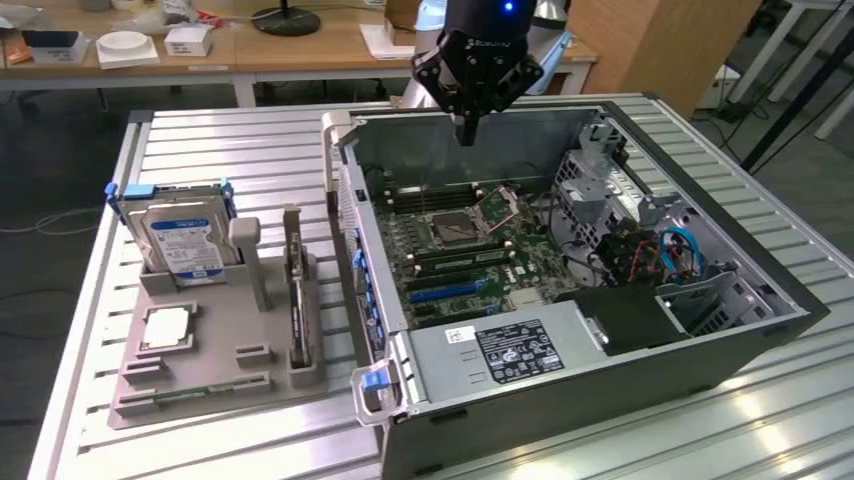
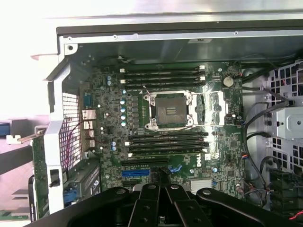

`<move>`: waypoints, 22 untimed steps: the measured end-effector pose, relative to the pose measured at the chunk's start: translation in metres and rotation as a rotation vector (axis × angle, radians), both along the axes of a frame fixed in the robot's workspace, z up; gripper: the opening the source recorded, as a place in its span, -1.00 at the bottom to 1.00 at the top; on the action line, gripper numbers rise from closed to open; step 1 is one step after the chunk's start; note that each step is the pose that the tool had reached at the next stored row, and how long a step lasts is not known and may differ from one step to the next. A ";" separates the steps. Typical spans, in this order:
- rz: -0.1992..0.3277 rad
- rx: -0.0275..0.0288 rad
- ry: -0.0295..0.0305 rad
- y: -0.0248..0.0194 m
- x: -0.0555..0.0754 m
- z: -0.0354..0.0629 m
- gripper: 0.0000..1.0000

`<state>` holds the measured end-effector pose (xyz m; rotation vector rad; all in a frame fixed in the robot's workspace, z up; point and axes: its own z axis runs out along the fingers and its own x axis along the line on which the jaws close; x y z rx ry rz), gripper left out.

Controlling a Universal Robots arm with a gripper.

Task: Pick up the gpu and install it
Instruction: 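Reach for the gpu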

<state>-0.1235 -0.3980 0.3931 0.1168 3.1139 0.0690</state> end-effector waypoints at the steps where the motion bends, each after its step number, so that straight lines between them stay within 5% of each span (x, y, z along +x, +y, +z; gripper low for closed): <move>1: 0.000 0.0000 0.0000 0.0000 -0.001 -0.0001 -0.79; 22: 0.000 -0.0001 0.0045 0.0000 -0.023 -0.0047 -0.79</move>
